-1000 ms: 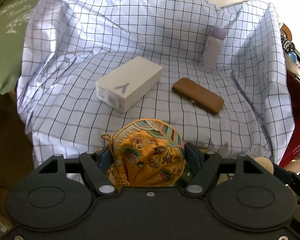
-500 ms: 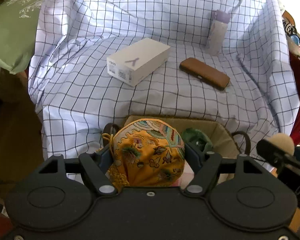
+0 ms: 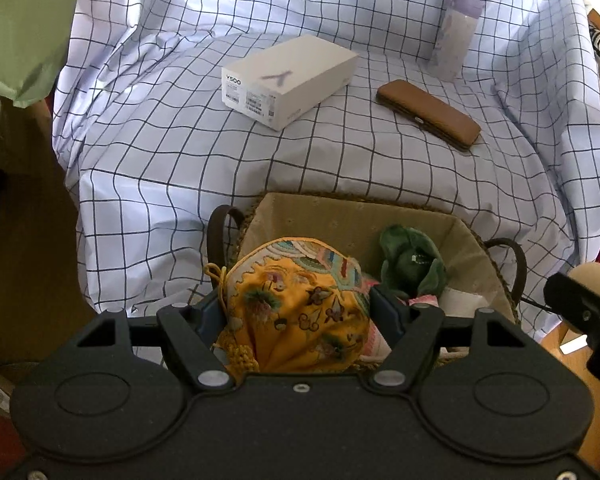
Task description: Organize soft objects
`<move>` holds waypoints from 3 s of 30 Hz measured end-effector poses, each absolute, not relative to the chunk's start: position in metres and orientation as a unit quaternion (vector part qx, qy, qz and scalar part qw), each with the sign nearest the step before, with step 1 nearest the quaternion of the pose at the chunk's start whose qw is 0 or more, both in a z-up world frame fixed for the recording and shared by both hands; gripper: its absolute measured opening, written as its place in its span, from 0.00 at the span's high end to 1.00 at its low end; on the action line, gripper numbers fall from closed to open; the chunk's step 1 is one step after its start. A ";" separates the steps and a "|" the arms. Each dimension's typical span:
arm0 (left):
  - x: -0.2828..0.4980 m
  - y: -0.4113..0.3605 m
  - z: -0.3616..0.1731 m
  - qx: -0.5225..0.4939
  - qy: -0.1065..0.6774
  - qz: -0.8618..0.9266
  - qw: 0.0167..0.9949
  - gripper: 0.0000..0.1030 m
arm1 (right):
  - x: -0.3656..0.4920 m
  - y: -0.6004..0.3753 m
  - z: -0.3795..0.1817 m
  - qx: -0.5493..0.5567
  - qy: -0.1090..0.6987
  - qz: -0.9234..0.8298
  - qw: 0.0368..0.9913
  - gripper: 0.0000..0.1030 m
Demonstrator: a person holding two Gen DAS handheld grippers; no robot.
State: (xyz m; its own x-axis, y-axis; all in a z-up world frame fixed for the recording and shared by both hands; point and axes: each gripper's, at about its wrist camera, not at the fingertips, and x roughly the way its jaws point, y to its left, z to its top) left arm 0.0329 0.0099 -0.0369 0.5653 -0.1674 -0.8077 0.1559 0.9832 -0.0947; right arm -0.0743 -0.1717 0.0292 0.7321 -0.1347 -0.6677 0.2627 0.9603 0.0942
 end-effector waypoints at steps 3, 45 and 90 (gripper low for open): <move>0.035 0.008 -0.039 -0.001 0.457 -0.089 0.885 0.33 | -0.074 -0.171 0.029 0.091 0.352 -0.106 0.926 0.43; 0.025 0.009 -0.039 0.009 0.441 -0.065 0.895 0.26 | -0.047 -0.166 0.012 0.087 0.380 -0.082 0.917 0.39; 0.010 0.006 -0.032 0.038 0.430 -0.064 0.900 0.25 | -0.061 -0.180 0.009 0.092 0.406 -0.106 0.903 0.32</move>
State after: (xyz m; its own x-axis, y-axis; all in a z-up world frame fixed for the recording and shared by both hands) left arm 0.0104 0.0062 -0.0323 0.6213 -0.0832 -0.7791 0.1481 0.9889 0.0125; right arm -0.0611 -0.1798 0.0090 0.6472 -0.1177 -0.7532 0.2664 0.9606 0.0788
